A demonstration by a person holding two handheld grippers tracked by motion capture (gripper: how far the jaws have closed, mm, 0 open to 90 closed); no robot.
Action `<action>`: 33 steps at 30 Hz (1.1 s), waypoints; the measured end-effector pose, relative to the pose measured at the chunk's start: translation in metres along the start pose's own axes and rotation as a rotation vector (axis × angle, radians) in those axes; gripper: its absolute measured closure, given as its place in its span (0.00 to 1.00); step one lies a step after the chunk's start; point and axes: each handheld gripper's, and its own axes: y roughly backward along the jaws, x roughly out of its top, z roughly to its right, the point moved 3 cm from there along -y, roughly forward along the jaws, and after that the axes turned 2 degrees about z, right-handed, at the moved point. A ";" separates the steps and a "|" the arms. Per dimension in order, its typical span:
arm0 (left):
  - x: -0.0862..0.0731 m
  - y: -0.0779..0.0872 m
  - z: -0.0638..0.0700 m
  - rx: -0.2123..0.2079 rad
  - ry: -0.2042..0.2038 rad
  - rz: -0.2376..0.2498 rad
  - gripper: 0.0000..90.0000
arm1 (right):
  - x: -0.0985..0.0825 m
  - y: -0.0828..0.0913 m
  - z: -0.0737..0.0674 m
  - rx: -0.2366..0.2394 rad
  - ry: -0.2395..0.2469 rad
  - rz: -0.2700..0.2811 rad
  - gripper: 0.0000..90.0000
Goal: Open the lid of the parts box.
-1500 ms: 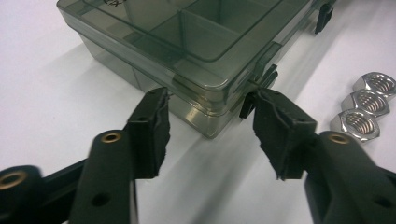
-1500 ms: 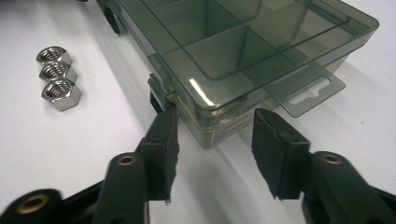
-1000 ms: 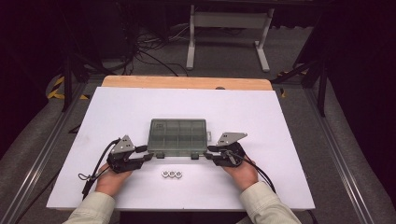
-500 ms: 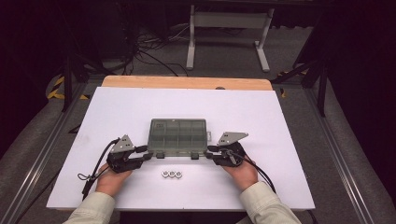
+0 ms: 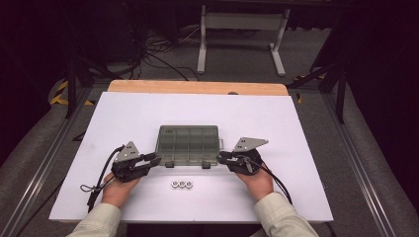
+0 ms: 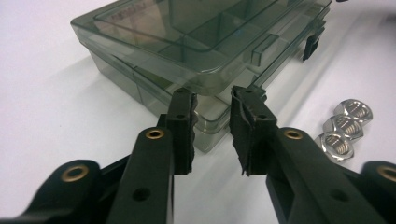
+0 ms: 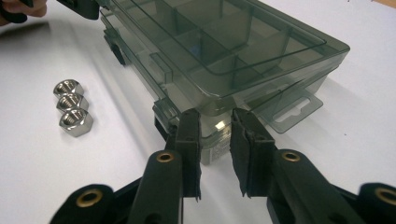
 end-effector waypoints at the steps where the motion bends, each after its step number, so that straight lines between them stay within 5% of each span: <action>1: 0.001 0.000 0.000 -0.003 0.002 0.007 0.80 | 0.001 0.001 0.000 0.002 -0.003 0.006 0.85; 8: 0.005 0.002 0.002 -0.010 0.019 0.036 0.91 | 0.008 0.005 -0.002 0.009 -0.014 0.052 0.91; 17: 0.015 0.004 0.002 -0.009 0.046 0.094 0.97 | 0.012 0.005 -0.002 0.004 -0.017 0.073 0.87; 21: 0.016 0.004 0.001 -0.013 0.051 0.098 0.97 | 0.013 0.005 -0.004 -0.018 0.001 0.073 0.76; 24: 0.016 0.005 0.001 -0.018 0.054 0.105 0.97 | 0.019 0.003 -0.006 -0.061 0.015 0.020 0.50; 29: 0.017 0.005 0.001 -0.015 0.050 0.104 0.97 | 0.028 -0.004 -0.008 -0.142 0.086 0.006 0.39; 33: 0.017 0.005 0.001 -0.018 0.045 0.104 0.97 | 0.033 -0.007 -0.005 -0.153 0.074 0.018 0.39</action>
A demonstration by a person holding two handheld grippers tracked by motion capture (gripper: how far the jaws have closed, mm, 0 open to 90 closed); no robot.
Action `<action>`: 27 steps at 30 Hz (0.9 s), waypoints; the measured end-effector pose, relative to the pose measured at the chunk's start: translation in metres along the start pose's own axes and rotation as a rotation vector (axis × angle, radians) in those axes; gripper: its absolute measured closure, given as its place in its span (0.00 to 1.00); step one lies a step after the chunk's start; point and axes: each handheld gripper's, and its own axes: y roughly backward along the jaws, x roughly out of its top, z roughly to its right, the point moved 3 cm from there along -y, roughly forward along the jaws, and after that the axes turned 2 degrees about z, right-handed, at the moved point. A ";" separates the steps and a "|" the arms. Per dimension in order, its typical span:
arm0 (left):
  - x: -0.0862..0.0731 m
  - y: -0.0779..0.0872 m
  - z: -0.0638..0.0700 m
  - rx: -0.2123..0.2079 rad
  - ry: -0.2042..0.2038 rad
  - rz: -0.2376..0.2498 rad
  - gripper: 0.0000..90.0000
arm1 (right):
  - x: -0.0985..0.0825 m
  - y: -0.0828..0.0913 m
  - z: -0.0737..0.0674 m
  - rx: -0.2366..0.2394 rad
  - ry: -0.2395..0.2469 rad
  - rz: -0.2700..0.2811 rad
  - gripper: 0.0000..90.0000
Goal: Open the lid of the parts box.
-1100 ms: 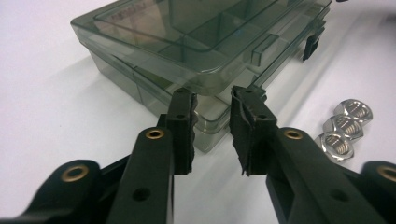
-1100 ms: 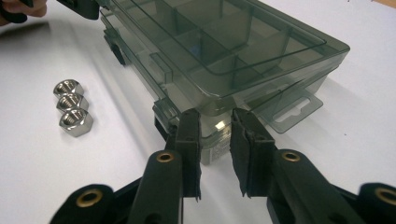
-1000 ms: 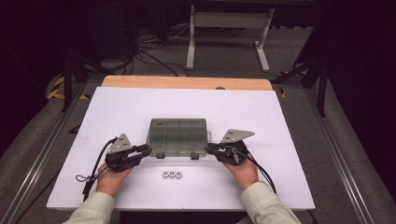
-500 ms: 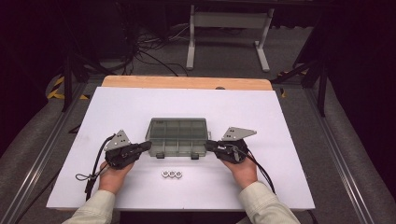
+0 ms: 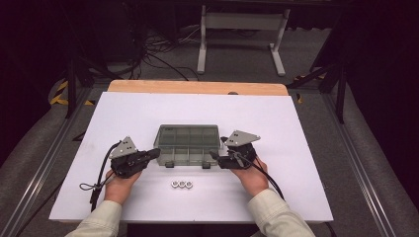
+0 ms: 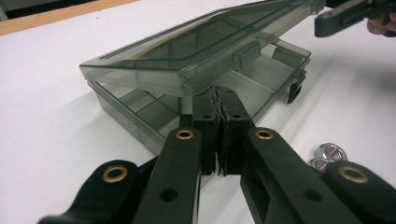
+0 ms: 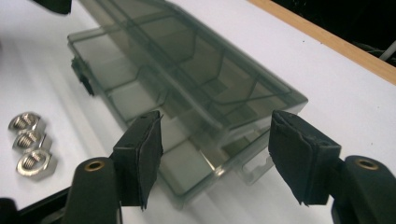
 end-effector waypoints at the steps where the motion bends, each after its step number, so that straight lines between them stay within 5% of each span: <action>1: 0.000 0.000 0.000 -0.003 -0.002 0.001 0.97 | 0.001 -0.001 0.002 0.002 -0.008 0.002 0.39; 7: 0.000 0.001 0.001 -0.023 -0.011 -0.009 0.92 | 0.010 -0.002 0.007 0.002 -0.023 0.006 0.40; 14: -0.004 -0.004 0.004 -0.068 -0.010 -0.077 0.63 | 0.024 -0.002 0.014 0.047 -0.059 0.037 0.38; 21: -0.011 -0.008 0.009 -0.080 -0.055 -0.139 0.62 | 0.029 -0.003 0.022 0.067 -0.077 0.046 0.39; 27: -0.012 -0.011 0.008 -0.099 -0.044 -0.129 0.61 | 0.030 -0.005 0.026 0.072 -0.093 0.043 0.39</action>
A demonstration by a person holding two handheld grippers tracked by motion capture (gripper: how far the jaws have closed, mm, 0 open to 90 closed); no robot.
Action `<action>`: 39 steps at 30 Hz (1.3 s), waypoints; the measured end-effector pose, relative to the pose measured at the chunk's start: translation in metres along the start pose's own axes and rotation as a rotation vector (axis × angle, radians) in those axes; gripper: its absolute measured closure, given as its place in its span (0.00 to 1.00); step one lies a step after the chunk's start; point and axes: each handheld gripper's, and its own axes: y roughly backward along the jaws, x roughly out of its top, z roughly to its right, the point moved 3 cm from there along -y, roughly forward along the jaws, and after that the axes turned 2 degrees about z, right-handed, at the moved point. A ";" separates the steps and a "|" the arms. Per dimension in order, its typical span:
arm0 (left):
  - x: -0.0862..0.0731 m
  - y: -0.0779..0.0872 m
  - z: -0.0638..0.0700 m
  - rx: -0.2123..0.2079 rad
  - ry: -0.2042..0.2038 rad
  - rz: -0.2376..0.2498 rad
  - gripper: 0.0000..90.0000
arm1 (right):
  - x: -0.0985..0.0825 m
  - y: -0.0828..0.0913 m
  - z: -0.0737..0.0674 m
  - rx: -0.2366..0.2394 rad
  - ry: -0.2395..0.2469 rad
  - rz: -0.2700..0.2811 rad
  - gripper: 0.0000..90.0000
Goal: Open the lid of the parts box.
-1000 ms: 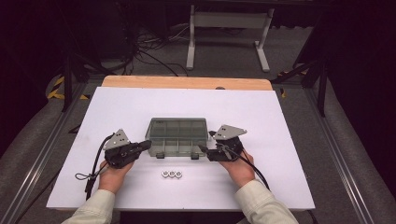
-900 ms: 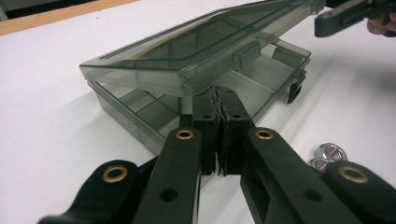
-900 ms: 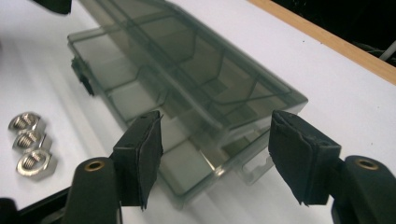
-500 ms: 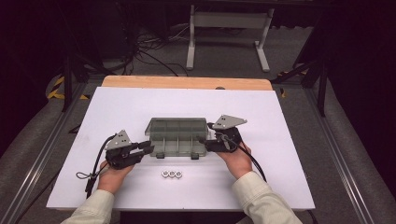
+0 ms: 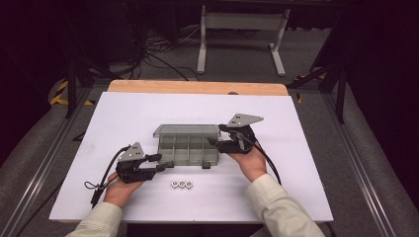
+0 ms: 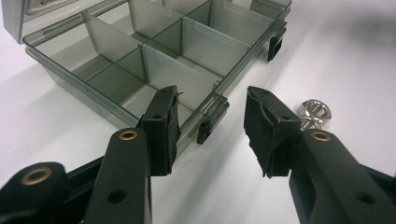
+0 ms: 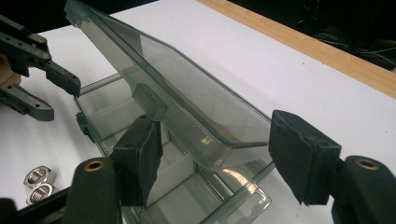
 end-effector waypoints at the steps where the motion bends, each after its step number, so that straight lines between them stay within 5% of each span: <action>1: 0.000 0.000 0.000 0.001 -0.002 0.001 0.61 | 0.001 -0.001 0.001 0.005 -0.008 0.001 0.39; 12: -0.001 -0.002 0.001 -0.010 0.000 0.009 0.58 | 0.010 -0.001 0.008 -0.013 0.033 0.001 0.42; 39: -0.002 -0.003 0.000 -0.014 0.016 0.021 0.57 | 0.032 -0.031 0.047 -0.048 -0.035 0.027 0.65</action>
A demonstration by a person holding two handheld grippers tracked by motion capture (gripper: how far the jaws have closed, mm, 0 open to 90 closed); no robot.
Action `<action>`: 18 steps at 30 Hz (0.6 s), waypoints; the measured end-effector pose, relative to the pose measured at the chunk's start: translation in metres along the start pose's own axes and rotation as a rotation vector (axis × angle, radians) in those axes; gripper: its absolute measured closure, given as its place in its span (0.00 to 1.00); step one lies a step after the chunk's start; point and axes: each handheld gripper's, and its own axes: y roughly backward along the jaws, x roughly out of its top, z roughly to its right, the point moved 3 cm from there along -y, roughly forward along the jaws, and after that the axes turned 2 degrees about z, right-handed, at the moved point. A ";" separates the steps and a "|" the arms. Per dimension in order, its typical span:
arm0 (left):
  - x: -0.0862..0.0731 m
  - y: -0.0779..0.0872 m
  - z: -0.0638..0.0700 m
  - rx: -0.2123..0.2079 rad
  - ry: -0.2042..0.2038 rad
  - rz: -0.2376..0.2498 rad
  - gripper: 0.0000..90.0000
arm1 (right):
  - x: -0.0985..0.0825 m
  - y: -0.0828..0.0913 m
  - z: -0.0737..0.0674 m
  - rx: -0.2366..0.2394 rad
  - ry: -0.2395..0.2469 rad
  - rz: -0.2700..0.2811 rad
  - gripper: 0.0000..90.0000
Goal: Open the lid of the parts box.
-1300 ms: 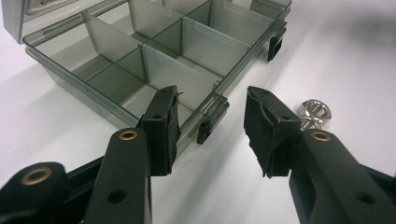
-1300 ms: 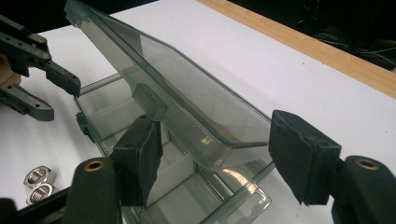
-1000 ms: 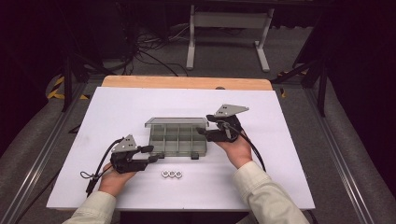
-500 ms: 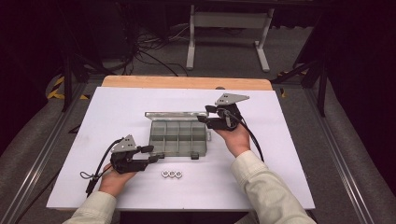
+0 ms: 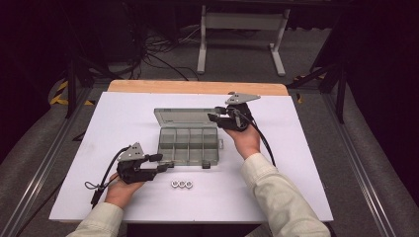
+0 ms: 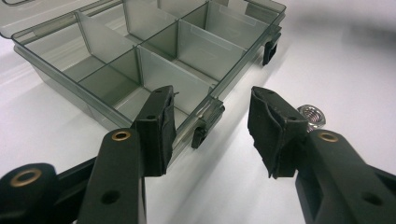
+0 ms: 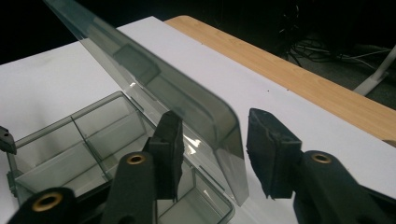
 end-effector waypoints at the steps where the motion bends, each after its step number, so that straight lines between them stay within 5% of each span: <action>1: 0.000 0.000 0.000 -0.001 0.002 0.001 0.57 | 0.000 -0.004 0.002 -0.002 -0.005 -0.008 0.67; 18: 0.000 -0.001 0.000 -0.008 0.014 0.006 0.57 | 0.001 -0.026 0.023 -0.036 -0.046 -0.046 0.70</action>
